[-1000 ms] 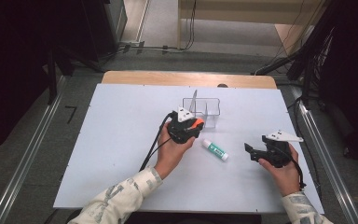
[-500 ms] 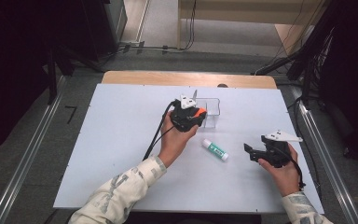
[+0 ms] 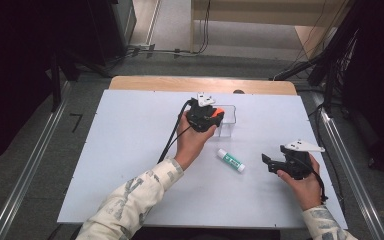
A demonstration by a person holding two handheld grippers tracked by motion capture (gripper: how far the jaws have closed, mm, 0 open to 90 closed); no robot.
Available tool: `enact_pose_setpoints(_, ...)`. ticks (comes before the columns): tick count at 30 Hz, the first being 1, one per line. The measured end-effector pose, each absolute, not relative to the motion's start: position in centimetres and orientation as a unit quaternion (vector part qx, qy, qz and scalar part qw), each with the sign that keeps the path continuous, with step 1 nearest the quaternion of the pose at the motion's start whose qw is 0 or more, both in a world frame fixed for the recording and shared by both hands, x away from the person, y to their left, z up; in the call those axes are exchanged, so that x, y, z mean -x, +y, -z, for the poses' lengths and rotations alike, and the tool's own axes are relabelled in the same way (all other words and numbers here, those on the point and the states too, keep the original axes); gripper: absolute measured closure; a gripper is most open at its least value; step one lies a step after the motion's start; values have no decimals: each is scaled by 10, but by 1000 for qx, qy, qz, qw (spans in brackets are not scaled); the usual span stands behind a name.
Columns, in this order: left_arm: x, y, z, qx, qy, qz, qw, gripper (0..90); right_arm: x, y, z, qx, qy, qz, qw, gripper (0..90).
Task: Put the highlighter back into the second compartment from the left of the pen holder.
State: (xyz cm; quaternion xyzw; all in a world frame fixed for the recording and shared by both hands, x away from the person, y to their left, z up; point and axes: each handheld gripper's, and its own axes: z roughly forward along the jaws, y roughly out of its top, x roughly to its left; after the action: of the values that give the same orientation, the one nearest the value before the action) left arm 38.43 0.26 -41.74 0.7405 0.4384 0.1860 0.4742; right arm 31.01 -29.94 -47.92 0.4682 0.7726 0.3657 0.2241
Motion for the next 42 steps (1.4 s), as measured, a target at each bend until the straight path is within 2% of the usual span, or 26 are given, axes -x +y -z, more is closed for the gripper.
enact_pose_setpoints(21, -423, -8, 408, -732, 452, -193, 472, 676, -310, -301, 479, -467, 771, -370, 223, 195)
enact_pose_setpoints(42, -446, -26, 400, -732, 448, -212, 467, 675, -309, -301, 478, -467, 771, -372, 221, 196)
